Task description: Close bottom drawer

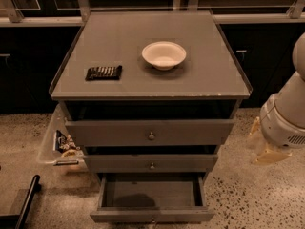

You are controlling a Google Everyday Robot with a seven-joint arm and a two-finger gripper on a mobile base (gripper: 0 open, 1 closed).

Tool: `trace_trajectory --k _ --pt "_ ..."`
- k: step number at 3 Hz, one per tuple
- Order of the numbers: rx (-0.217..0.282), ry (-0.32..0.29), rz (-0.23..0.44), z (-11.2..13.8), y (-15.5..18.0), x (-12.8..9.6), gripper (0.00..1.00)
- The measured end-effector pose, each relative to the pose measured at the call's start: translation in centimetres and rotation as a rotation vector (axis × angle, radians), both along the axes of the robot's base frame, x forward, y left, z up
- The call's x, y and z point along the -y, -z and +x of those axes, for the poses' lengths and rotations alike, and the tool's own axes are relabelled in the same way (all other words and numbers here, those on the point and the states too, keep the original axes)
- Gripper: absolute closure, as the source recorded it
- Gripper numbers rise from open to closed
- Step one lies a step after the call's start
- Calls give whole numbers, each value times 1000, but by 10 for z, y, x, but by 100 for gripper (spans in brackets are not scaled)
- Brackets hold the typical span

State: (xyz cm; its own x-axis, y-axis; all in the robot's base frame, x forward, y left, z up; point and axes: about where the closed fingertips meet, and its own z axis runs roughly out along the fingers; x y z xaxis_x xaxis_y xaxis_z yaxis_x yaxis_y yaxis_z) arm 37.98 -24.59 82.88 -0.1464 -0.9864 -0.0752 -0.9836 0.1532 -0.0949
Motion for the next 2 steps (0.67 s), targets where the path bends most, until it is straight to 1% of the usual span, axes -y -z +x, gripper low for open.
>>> trace_trajectory --k 1,2 --pt "-28 57 51 5 53 -1 85" --pt "-43 61 62 11 125 -9 100"
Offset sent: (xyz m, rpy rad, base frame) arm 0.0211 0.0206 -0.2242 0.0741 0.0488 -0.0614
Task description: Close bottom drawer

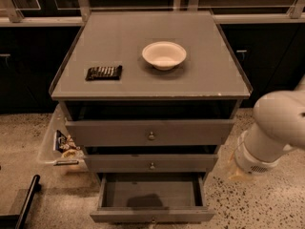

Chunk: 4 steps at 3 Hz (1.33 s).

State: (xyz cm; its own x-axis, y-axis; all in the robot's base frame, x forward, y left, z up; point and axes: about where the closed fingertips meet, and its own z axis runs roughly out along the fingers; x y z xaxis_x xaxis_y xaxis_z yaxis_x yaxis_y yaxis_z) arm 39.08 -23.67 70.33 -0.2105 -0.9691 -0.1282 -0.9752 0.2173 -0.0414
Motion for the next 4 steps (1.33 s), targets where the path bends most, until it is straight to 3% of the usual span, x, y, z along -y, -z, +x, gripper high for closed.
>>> trace_trajectory --k 2,3,4 --pt "62 -2 122 2 90 0 100" --pt "103 31 260 -4 114 12 100" --pt "103 31 260 -4 114 12 100"
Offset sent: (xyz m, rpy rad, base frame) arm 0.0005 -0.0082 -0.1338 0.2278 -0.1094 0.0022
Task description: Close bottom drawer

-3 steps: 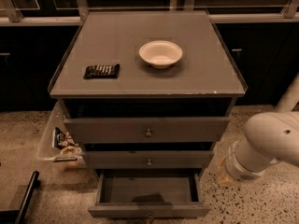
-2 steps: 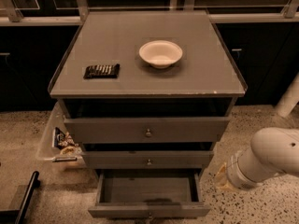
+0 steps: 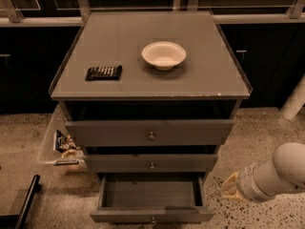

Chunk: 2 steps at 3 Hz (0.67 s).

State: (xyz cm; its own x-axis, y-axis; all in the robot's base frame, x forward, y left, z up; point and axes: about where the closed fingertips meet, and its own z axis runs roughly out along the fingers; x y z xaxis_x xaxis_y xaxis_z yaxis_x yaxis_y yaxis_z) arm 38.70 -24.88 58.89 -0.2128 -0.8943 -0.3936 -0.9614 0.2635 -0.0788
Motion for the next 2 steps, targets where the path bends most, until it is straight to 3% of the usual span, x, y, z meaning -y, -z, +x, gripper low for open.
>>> trace_trajectory --k 2 --pt "92 -5 97 17 46 -18 100"
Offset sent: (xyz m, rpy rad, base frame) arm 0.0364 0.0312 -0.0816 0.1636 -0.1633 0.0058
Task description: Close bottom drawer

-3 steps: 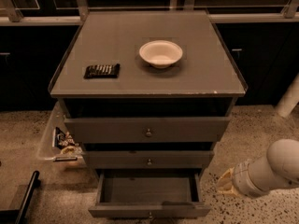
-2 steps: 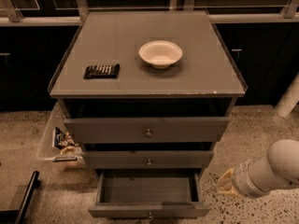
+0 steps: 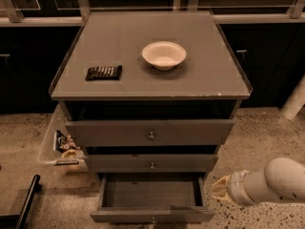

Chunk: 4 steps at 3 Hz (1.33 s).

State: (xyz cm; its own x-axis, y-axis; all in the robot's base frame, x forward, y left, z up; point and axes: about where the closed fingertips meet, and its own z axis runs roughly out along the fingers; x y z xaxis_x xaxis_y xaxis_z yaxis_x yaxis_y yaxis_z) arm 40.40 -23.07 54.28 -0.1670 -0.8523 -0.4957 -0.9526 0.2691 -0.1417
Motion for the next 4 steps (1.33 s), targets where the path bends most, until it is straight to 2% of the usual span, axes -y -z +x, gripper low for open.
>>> trace_trajectory --k 2,3,4 --pt "82 -58 77 25 53 -22 100" --pt "73 -87 110 31 101 -30 100" --pt "72 -83 111 31 104 -30 100"
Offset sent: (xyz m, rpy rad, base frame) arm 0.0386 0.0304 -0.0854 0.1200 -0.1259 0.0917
